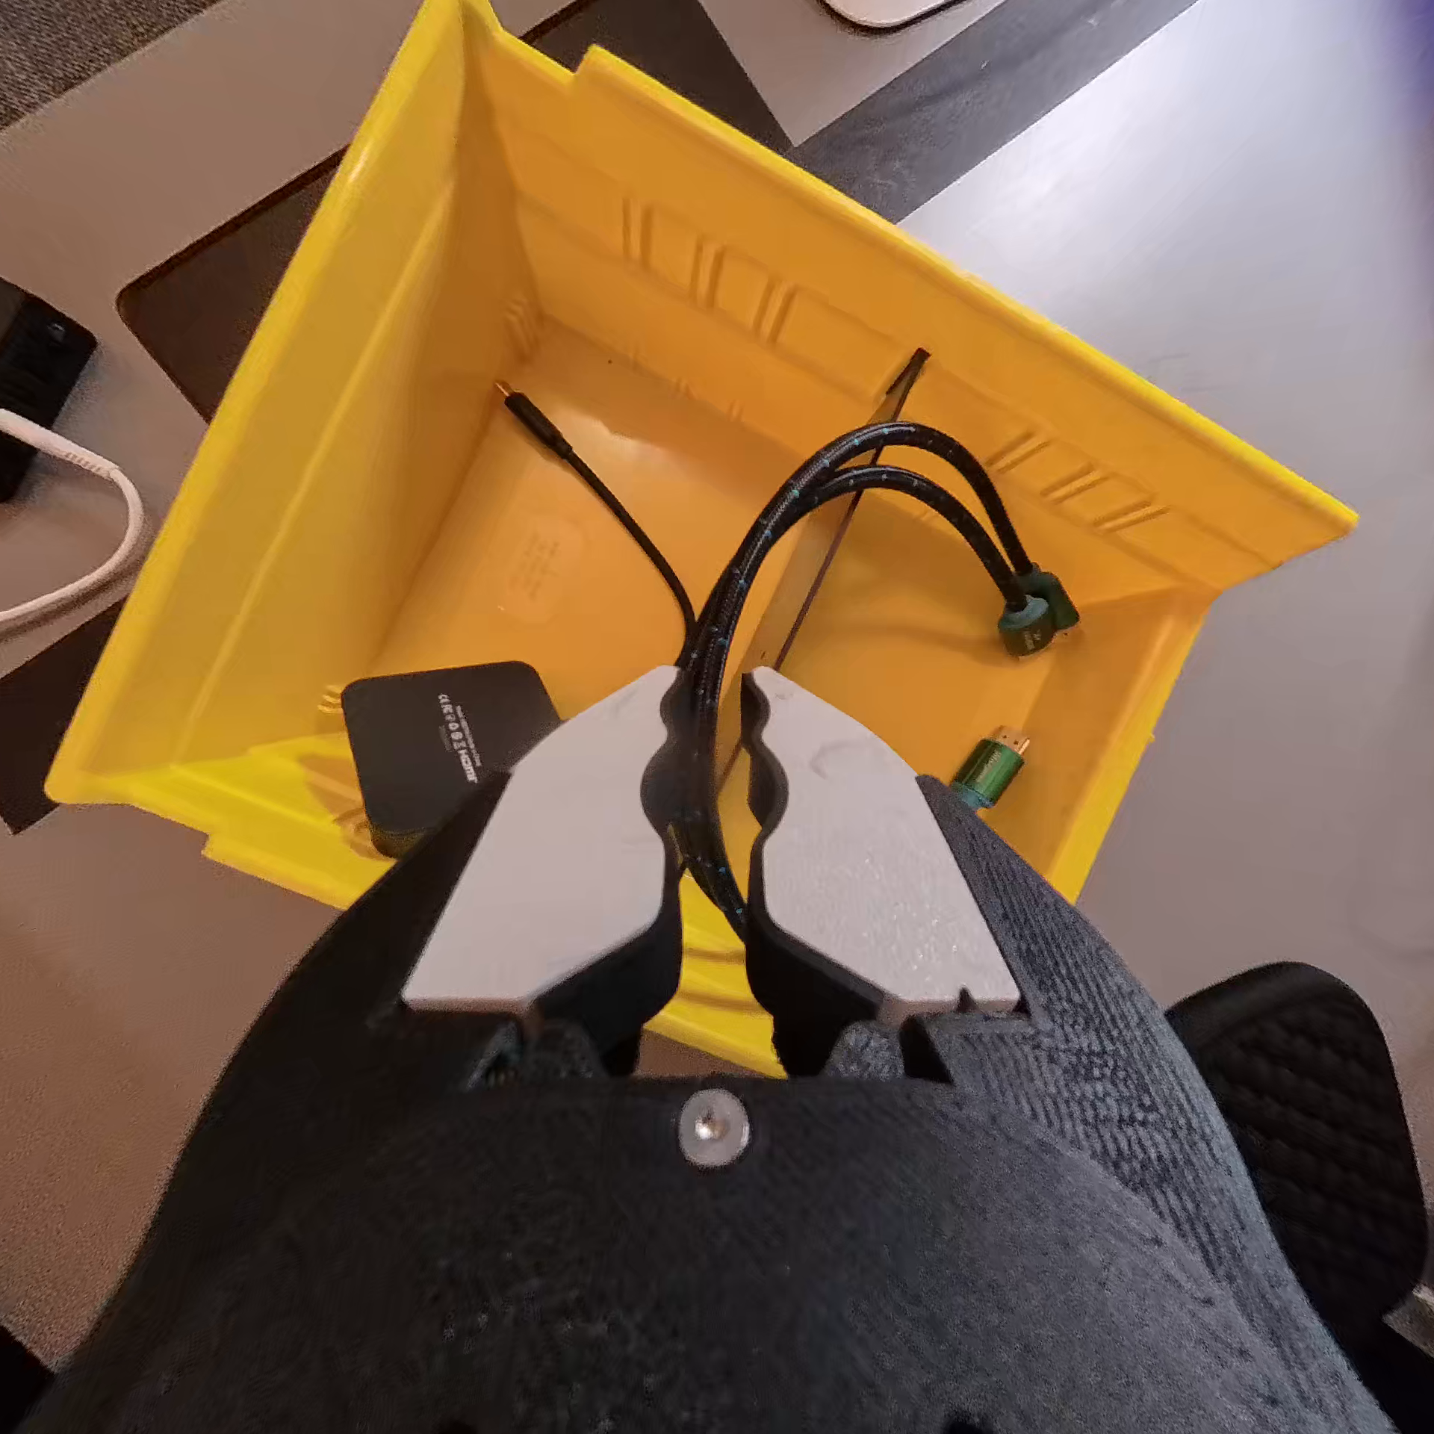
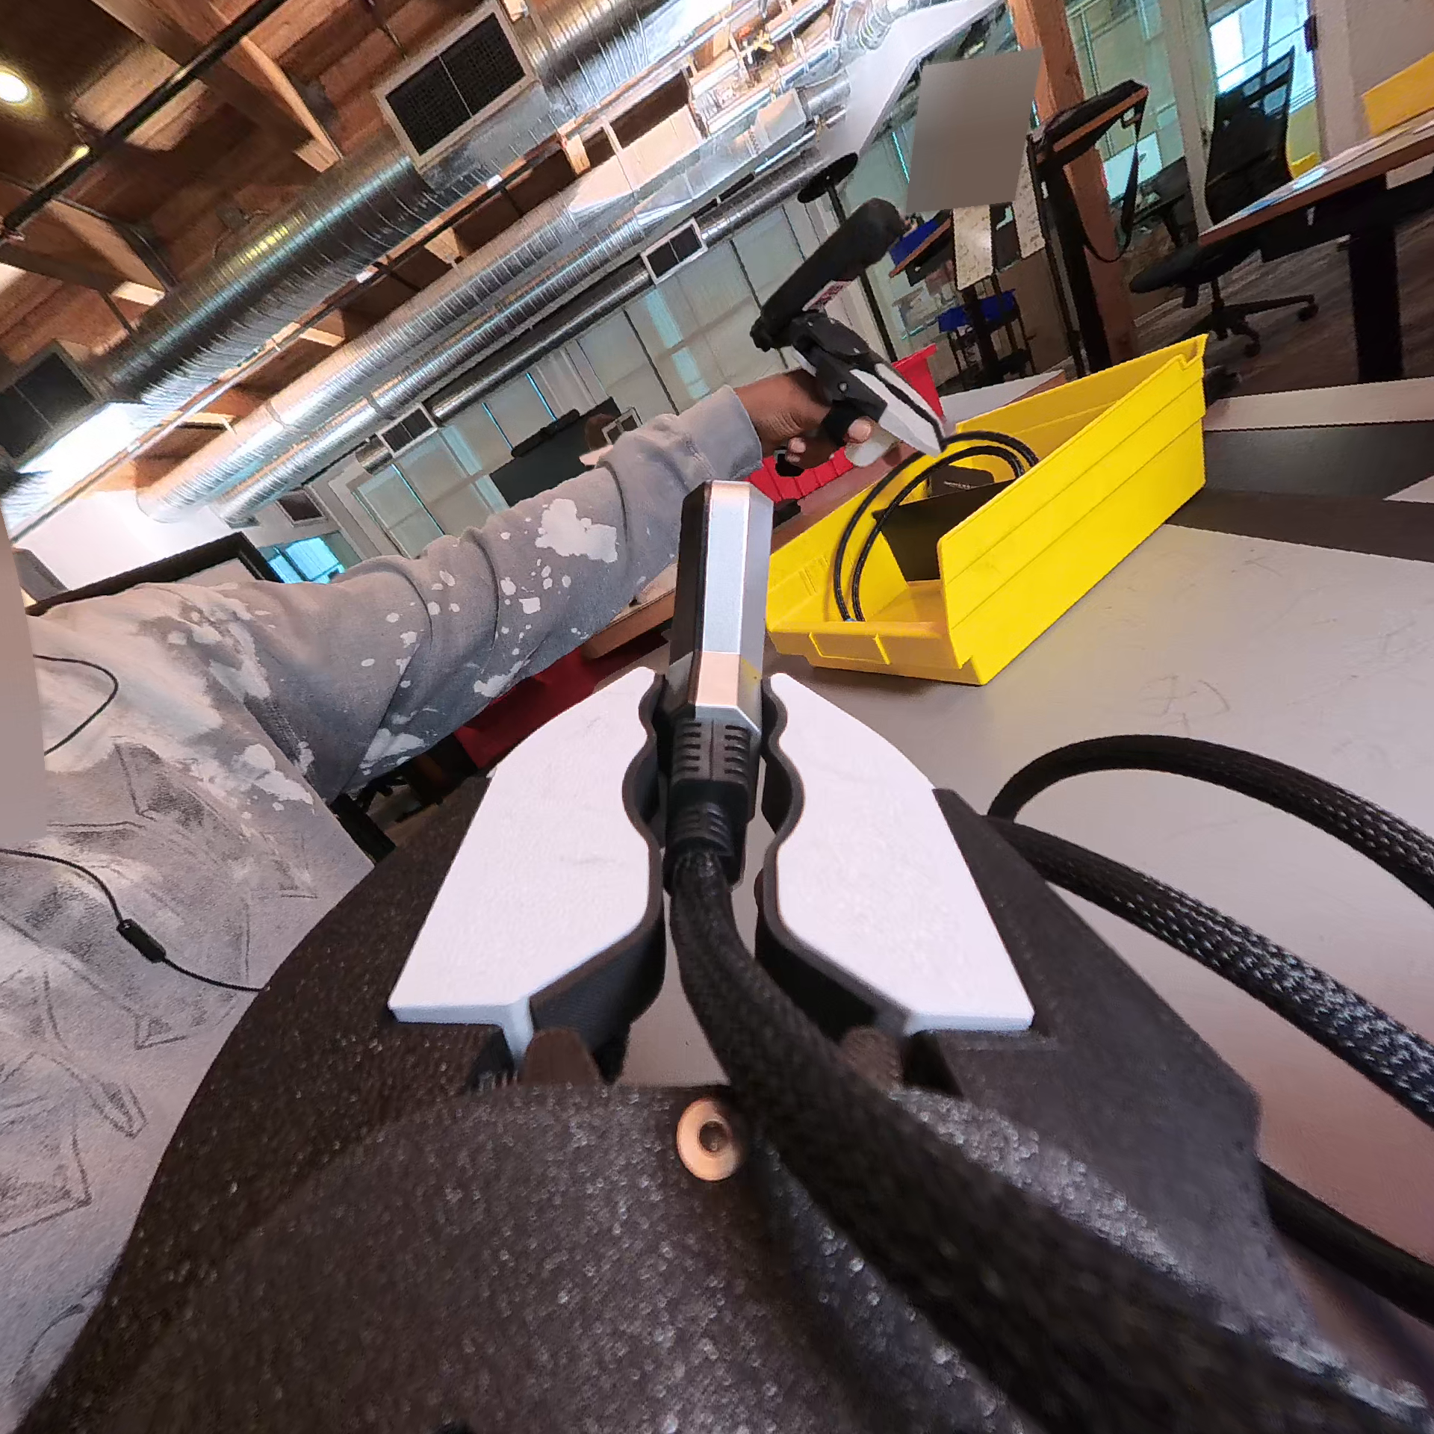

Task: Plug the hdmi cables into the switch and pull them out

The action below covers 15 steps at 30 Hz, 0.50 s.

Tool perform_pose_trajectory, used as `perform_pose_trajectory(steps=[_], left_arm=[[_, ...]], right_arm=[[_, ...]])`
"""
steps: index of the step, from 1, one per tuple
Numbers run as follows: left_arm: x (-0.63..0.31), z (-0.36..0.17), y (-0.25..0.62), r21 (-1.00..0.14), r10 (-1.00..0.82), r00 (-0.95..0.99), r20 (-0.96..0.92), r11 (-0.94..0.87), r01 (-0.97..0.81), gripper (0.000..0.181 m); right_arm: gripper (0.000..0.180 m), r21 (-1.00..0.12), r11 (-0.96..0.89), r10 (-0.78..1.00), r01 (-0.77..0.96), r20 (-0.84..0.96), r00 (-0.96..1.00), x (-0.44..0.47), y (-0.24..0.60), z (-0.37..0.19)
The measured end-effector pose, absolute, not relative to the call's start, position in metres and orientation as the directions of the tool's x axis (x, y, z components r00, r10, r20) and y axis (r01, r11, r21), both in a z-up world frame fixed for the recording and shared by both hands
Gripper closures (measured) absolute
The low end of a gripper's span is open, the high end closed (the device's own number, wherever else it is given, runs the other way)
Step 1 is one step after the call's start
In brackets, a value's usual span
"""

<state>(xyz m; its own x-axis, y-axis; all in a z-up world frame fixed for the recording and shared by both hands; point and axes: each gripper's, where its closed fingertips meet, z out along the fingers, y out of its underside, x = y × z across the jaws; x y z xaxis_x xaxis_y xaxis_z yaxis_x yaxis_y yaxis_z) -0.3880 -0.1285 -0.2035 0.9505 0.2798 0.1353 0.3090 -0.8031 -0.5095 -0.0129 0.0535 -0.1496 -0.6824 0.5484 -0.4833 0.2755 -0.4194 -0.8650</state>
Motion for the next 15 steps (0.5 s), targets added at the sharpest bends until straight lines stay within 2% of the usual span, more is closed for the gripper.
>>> perform_pose_trajectory(steps=[7, 10, 15], left_arm=[[-0.373, -0.185, -0.132, -0.507, 0.218, 0.975, 0.050, -0.835, 0.213, 0.174], [-0.365, -0.171, -0.129, -0.517, 0.197, 0.979, -0.057, -0.845, 0.140, 0.174], [-0.344, -0.117, -0.117, -0.595, 0.184, 0.964, -0.193, -0.803, 0.034, 0.174]], right_arm=[[0.158, -0.862, -0.419, 0.545, 0.285, -0.490, -0.680, -0.014, 0.052, -0.152], [0.158, -0.862, -0.423, 0.545, 0.281, -0.490, -0.681, -0.013, 0.053, -0.151], [0.158, -0.865, -0.421, 0.543, 0.274, -0.482, -0.687, -0.012, 0.053, -0.149]])
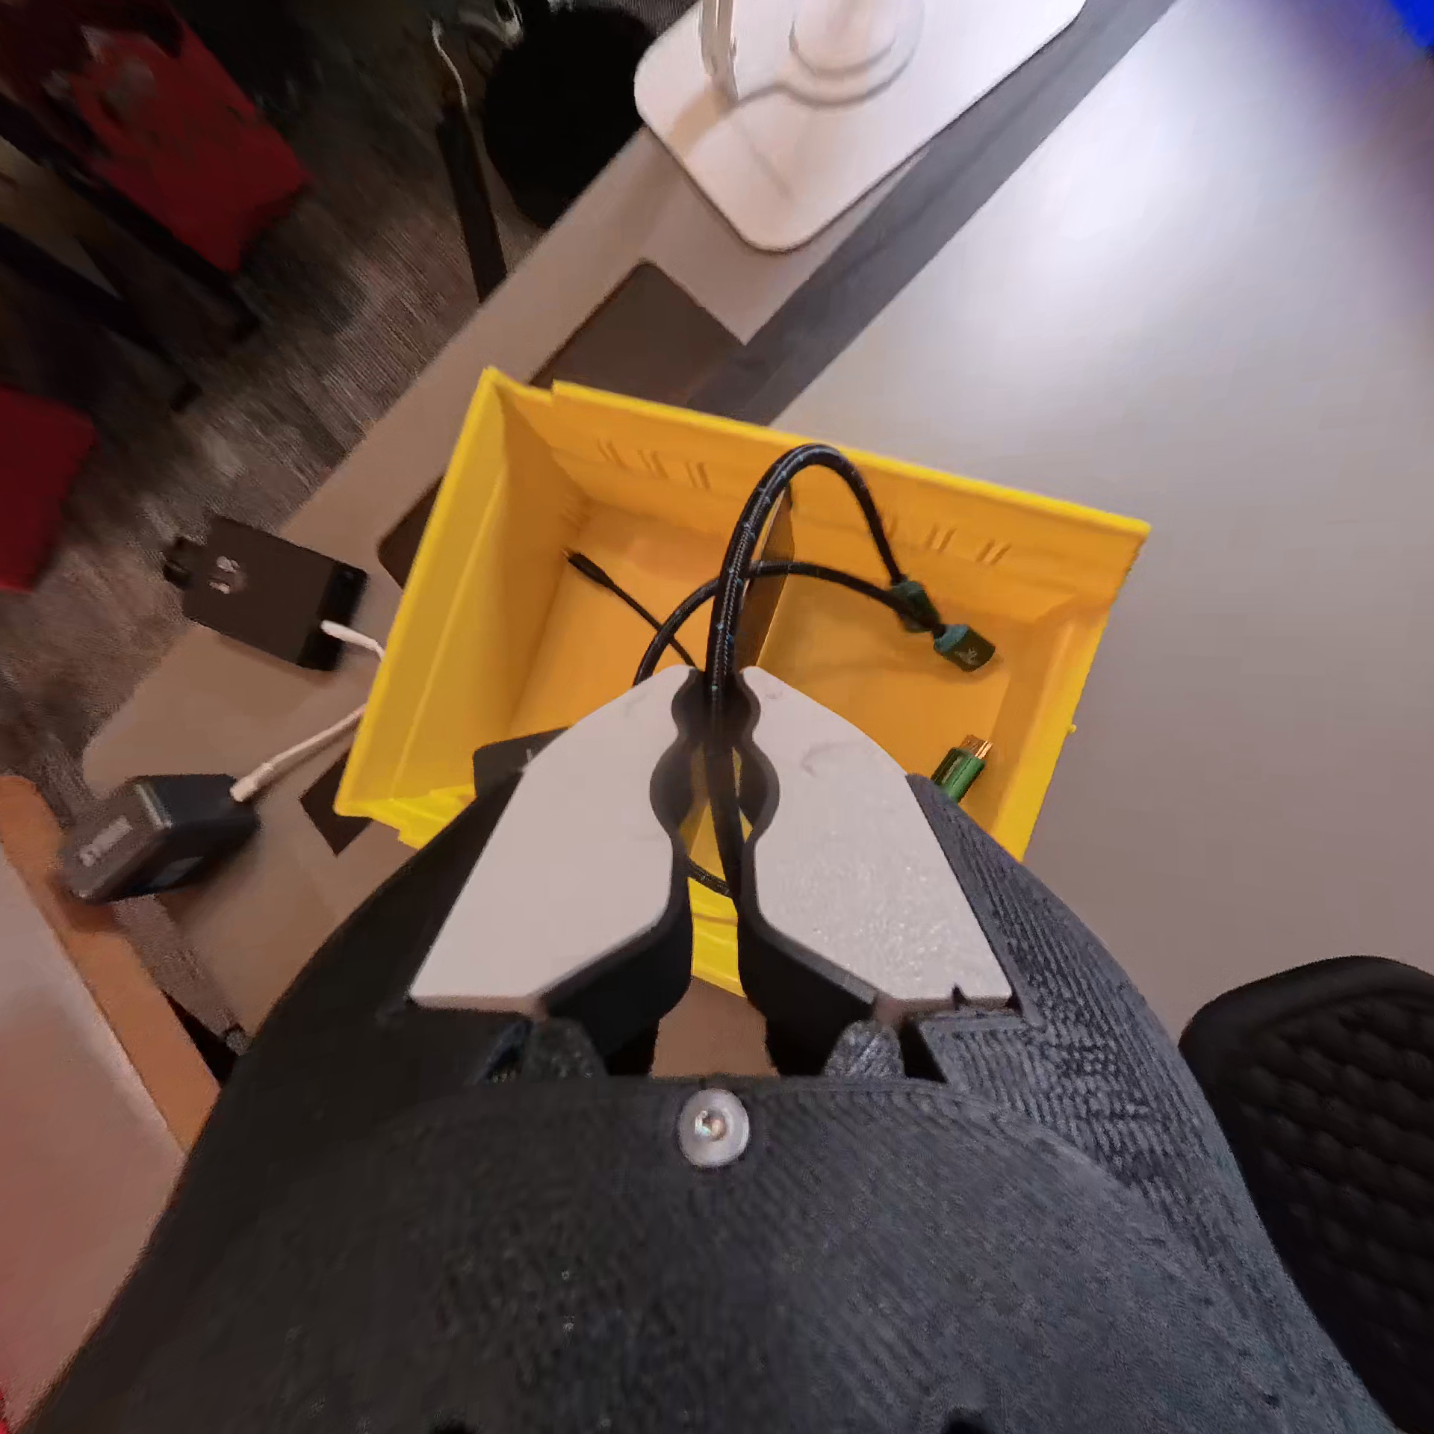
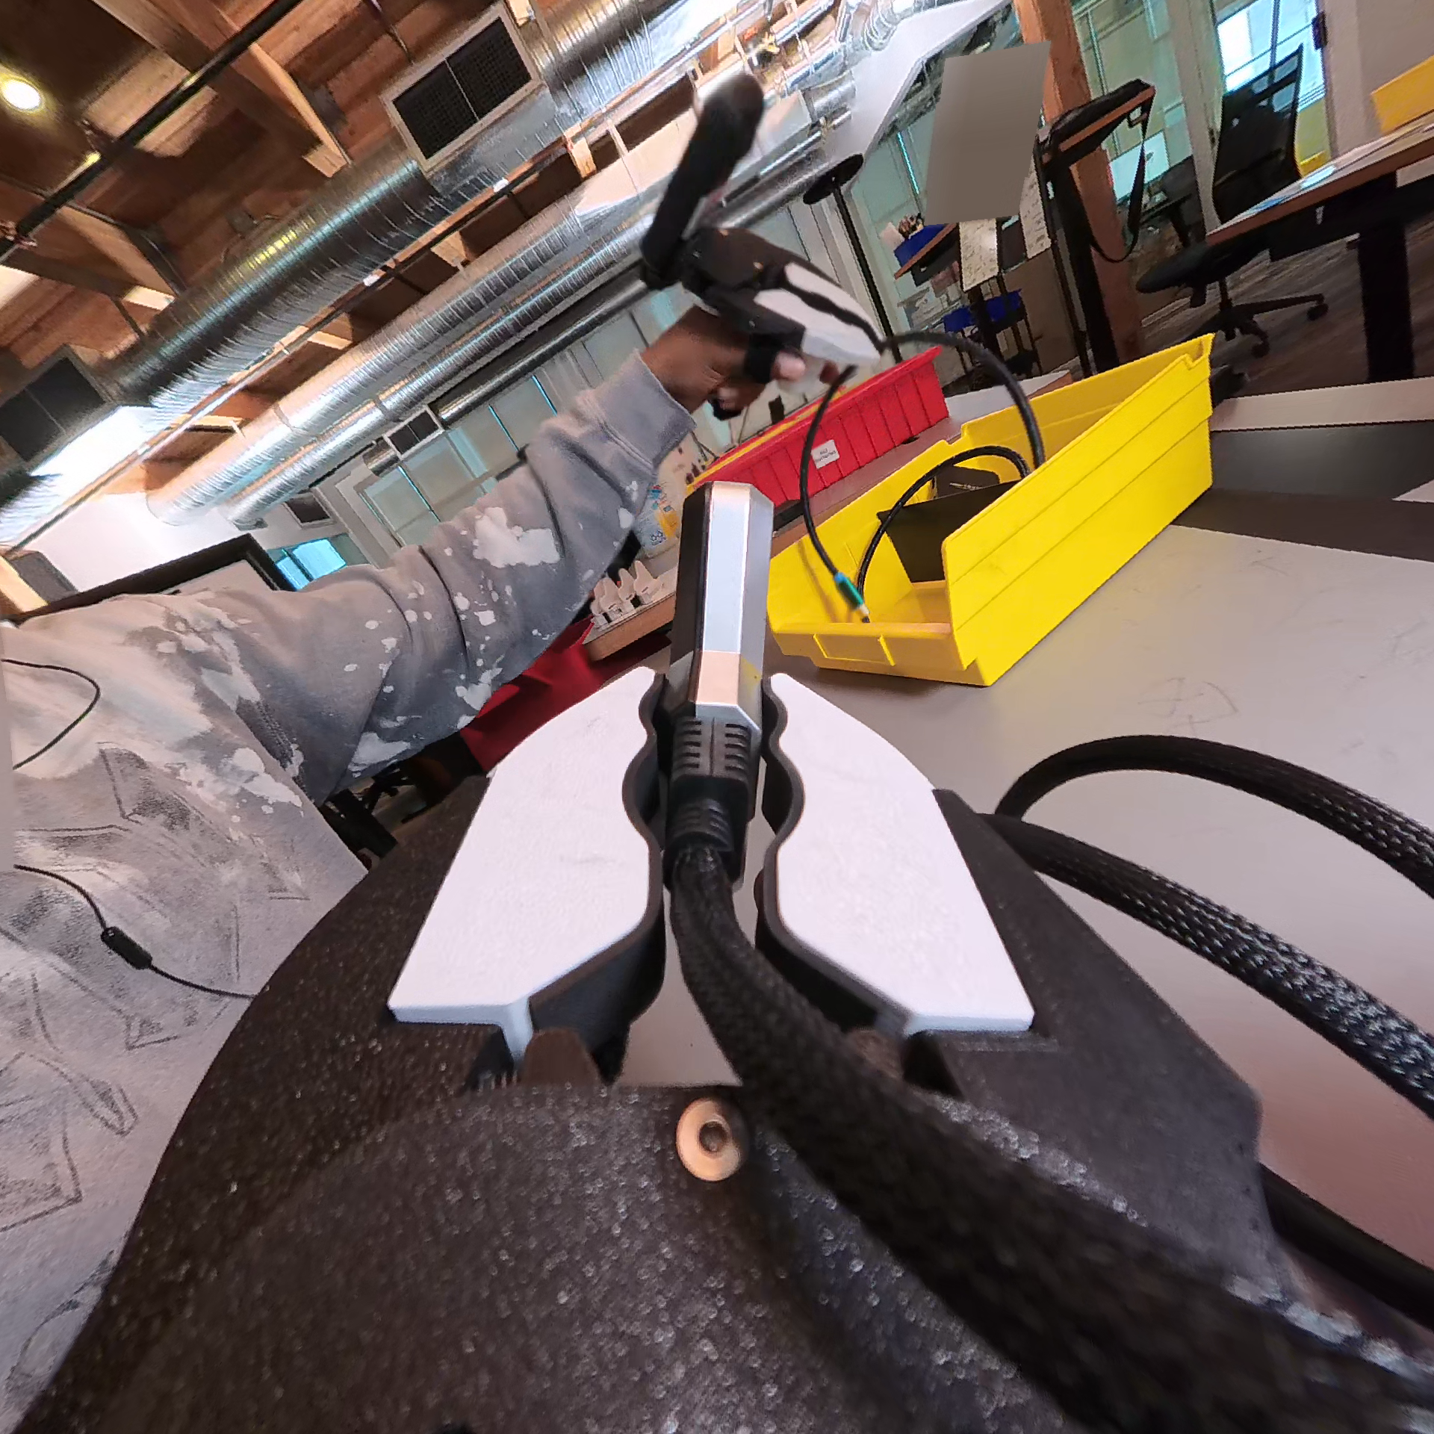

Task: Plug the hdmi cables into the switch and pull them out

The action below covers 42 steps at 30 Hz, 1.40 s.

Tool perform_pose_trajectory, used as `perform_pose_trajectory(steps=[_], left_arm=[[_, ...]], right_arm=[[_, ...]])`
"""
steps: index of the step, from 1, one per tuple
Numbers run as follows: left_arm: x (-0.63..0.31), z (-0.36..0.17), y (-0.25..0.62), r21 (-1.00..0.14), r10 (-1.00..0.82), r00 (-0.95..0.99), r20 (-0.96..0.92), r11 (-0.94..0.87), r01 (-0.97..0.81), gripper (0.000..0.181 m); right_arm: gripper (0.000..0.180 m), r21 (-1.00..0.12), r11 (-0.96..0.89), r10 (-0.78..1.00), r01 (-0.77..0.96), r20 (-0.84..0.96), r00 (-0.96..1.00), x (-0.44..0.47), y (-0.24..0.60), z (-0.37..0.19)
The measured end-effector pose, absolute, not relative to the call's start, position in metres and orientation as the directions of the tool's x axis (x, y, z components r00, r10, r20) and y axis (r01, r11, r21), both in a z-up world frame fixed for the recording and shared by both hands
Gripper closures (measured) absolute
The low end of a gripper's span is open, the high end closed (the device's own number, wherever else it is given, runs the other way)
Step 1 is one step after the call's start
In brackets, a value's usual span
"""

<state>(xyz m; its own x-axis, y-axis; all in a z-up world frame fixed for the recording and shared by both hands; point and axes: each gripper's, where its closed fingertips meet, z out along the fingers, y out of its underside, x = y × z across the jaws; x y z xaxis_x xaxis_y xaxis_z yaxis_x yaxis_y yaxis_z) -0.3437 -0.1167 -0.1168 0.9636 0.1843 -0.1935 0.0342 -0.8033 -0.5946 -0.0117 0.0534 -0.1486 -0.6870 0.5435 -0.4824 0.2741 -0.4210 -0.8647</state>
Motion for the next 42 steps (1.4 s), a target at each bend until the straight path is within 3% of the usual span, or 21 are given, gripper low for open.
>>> perform_pose_trajectory(steps=[6, 10, 14, 19, 24, 30, 33, 36, 42], left_arm=[[-0.295, -0.041, -0.109, -0.713, 0.155, 0.963, -0.221, -0.700, -0.051, 0.174], [-0.254, -0.031, -0.101, -0.814, 0.119, 0.992, -0.045, -0.580, 0.033, 0.173], [-0.224, -0.081, -0.090, -0.839, 0.112, 0.971, 0.210, -0.490, 0.238, 0.174], [-0.196, -0.167, -0.083, -0.772, 0.133, 0.833, 0.537, -0.321, 0.549, 0.173], [-0.183, -0.214, -0.096, -0.746, 0.166, 0.773, 0.613, -0.201, 0.635, 0.174], [-0.162, -0.254, -0.115, -0.778, 0.242, 0.841, 0.483, -0.321, 0.539, 0.172], [-0.157, -0.254, -0.123, -0.839, 0.238, 0.930, 0.281, -0.409, 0.359, 0.166], [-0.119, -0.251, -0.121, -0.838, 0.040, 0.990, 0.134, -0.529, 0.135, 0.162], [-0.021, -0.288, -0.124, -0.695, -0.390, 0.917, 0.090, -0.683, -0.222, 0.153]], right_arm=[[0.158, -0.864, -0.444, 0.528, 0.236, -0.465, -0.710, -0.005, 0.057, -0.136], [0.158, -0.863, -0.455, 0.512, 0.221, -0.457, -0.728, -0.001, 0.058, -0.130], [0.158, -0.872, -0.434, 0.471, 0.226, -0.434, -0.768, 0.008, 0.055, -0.128], [0.159, -0.896, -0.366, 0.372, 0.253, -0.390, -0.843, 0.031, 0.051, -0.132], [0.158, -0.910, -0.302, 0.322, 0.283, -0.377, -0.869, 0.045, 0.051, -0.142], [0.158, -0.908, -0.296, 0.346, 0.297, -0.392, -0.852, 0.040, 0.054, -0.148], [0.158, -0.909, -0.291, 0.352, 0.297, -0.391, -0.851, 0.040, 0.054, -0.149], [0.158, -0.908, -0.297, 0.341, 0.295, -0.390, -0.855, 0.042, 0.055, -0.148], [0.158, -0.908, -0.301, 0.340, 0.292, -0.388, -0.856, 0.042, 0.056, -0.148]])
